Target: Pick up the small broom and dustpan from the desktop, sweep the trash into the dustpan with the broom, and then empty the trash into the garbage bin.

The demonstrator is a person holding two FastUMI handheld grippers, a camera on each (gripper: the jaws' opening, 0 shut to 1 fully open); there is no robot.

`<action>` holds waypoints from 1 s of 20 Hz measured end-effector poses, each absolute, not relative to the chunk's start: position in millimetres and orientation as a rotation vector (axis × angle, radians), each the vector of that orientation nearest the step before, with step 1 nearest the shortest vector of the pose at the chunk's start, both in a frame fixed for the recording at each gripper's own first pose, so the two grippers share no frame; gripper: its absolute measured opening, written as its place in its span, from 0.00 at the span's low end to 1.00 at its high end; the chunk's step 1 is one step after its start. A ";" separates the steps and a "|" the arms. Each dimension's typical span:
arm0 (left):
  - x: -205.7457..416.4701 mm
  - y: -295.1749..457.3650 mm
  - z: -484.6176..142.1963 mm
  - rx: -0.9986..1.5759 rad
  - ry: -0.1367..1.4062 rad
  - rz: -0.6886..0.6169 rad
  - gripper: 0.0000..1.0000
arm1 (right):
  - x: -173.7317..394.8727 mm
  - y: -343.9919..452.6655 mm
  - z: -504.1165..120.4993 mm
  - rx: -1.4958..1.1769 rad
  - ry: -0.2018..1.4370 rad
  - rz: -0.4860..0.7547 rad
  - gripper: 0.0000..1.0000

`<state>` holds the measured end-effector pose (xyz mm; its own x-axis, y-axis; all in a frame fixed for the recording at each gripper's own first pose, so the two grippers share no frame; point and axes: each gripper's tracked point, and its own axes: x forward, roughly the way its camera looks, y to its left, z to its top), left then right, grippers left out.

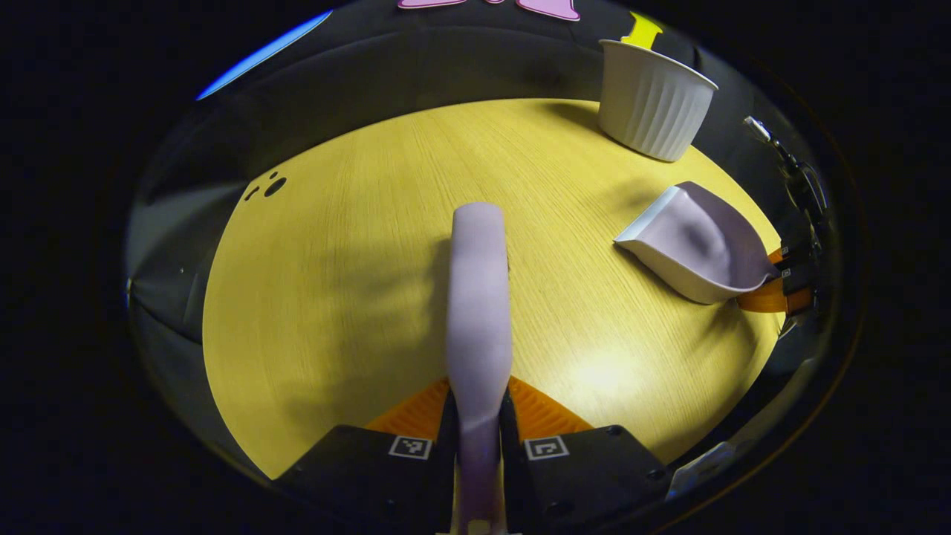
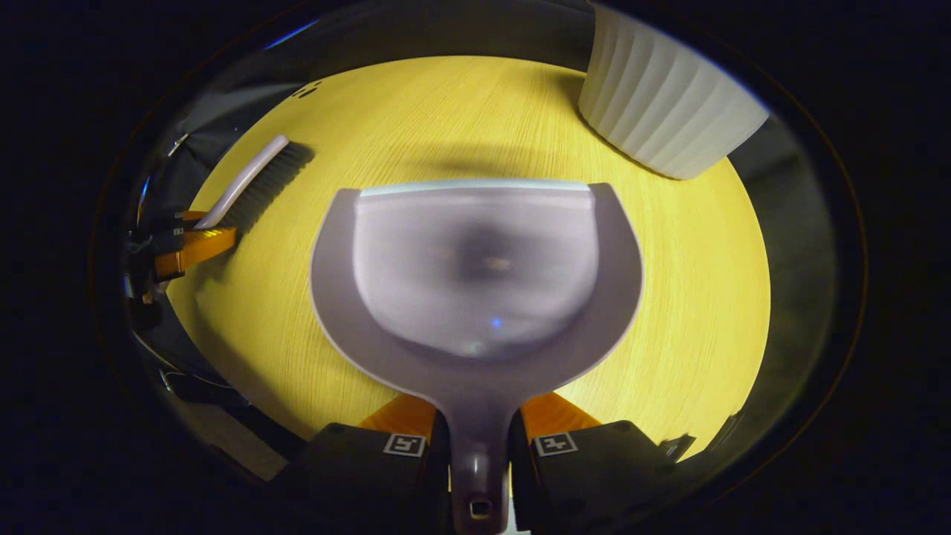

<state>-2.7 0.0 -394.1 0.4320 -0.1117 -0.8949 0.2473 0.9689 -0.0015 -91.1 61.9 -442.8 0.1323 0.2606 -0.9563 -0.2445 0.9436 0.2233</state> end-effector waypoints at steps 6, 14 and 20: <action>-11.2 7.0 -376.9 0.186 1.073 -0.212 0.33 | -92.8 58.1 -416.7 0.047 1.370 0.406 0.40; -14.9 -3.9 -299.8 0.095 0.935 -0.165 0.28 | -74.3 34.9 -334.5 0.090 1.189 0.390 0.28; 28.3 -19.4 -191.3 0.040 0.681 -0.137 0.28 | -14.8 39.4 -245.1 0.132 0.864 0.380 0.36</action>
<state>28.3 -19.4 -191.3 0.7683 -0.1129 -0.6300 0.1389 0.9903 -0.0081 -14.8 39.4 -245.1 0.5872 0.3778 -0.7158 -0.2724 0.9250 0.2647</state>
